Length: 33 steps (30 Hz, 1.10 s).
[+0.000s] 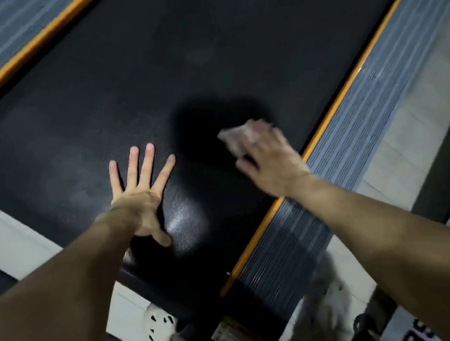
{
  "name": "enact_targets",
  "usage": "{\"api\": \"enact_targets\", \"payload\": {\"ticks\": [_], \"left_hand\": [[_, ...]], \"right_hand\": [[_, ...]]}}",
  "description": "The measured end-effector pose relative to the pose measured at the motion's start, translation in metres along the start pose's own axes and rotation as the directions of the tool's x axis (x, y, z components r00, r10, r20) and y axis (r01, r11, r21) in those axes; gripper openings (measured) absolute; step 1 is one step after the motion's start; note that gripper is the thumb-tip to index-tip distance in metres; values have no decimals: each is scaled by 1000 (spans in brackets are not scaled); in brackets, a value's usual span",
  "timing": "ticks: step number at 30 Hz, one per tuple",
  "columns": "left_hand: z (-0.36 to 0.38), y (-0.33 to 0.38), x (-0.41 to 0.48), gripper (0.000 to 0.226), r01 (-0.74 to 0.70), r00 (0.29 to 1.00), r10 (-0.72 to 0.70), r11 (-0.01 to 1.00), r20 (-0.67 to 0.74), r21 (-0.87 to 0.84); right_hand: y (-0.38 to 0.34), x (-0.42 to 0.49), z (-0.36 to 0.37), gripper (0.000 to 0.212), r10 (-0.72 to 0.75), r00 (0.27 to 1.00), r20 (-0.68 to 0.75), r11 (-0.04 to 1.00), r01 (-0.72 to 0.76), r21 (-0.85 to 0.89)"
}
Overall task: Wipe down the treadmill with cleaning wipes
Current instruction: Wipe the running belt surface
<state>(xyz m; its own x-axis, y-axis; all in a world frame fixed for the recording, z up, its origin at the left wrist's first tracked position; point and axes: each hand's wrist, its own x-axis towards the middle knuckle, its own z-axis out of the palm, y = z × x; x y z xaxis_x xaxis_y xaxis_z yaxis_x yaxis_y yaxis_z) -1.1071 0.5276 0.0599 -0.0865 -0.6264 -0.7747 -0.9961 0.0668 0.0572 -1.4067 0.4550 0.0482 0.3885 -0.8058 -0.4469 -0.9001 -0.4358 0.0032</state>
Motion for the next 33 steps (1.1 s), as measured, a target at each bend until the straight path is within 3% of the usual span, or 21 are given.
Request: {"api": "enact_targets", "payload": {"ticks": [2, 4, 6, 8, 10, 11, 12, 14, 16, 18, 20, 21, 23, 24, 25, 26, 28, 30, 31, 32, 33], "left_hand": [[5, 6, -7, 191, 64, 995, -60, 997, -85, 46], [12, 15, -16, 189, 145, 978, -132, 987, -159, 74], [17, 25, -27, 182, 241, 946, -223, 969, -234, 51], [22, 41, -39, 158, 334, 891, -322, 943, -320, -20], [36, 66, -50, 115, 412, 767, -432, 898, -474, -152], [45, 84, -54, 97, 443, 676, -510, 858, -533, -258], [52, 105, -57, 83, 461, 595, -586, 810, -551, -363], [56, 158, -55, 61, 464, 498, -702, 711, -509, -527], [55, 218, -43, 52, 457, 455, -799, 589, -394, -667], [54, 271, -26, 57, 455, 459, -844, 493, -279, -742], [60, 297, -12, 58, 461, 388, -884, 430, -259, -776], [64, 305, -8, 56, 470, 341, -901, 410, -268, -782], [72, 307, -1, 54, 475, 272, -919, 385, -284, -791], [74, 307, 0, 53, 470, 258, -920, 385, -294, -794], [77, 309, -1, 53, 465, 255, -921, 385, -295, -797], [79, 309, -1, 54, 463, 246, -926, 371, -286, -805], [79, 307, 0, 54, 450, 238, -930, 362, -282, -817], [81, 307, 2, 55, 451, 240, -927, 370, -289, -812], [82, 306, 3, 55, 453, 231, -930, 364, -287, -814], [84, 307, 3, 55, 454, 222, -931, 363, -291, -814], [85, 306, 4, 55, 451, 213, -928, 370, -305, -812]], "right_hand": [[22, 9, -6, 85, 280, 958, 63, 951, -285, 119], [21, 8, -1, 91, 232, 970, 70, 967, -238, 95], [10, -3, 11, 88, -140, 990, 11, 990, 140, 16], [7, -16, 17, 80, -563, 826, 28, 825, 563, -52], [20, -15, 9, 78, -758, 651, 47, 644, 757, -110], [32, -7, 4, 79, -785, 620, 16, 614, 780, -122], [44, 5, 0, 81, -774, 632, -25, 630, 767, -117], [75, 36, -7, 81, -659, 738, -144, 752, 653, -91], [109, 63, -13, 81, -528, 823, -208, 849, 520, -97], [122, 73, -15, 84, -459, 861, -217, 888, 453, -79], [105, 60, -17, 86, -480, 855, -197, 874, 485, -20], [97, 46, -11, 84, -601, 780, -174, 794, 608, -14], [86, 19, 11, 75, -881, 462, -103, 471, 877, -96], [85, 14, 14, 73, -944, 329, -18, 329, 937, -118], [88, 17, 13, 72, -966, 259, 12, 255, 959, -123], [93, 31, 9, 74, -954, 297, -29, 298, 944, -142], [113, 73, -9, 80, -807, 564, -173, 587, 796, -145], [137, 104, -28, 87, -537, 814, -222, 843, 527, -109], [136, 100, -29, 89, -485, 852, -198, 874, 476, -92], [127, 87, -24, 90, -570, 808, -150, 822, 562, -93], [117, 66, -17, 88, -735, 672, -92, 678, 727, -108]]}}
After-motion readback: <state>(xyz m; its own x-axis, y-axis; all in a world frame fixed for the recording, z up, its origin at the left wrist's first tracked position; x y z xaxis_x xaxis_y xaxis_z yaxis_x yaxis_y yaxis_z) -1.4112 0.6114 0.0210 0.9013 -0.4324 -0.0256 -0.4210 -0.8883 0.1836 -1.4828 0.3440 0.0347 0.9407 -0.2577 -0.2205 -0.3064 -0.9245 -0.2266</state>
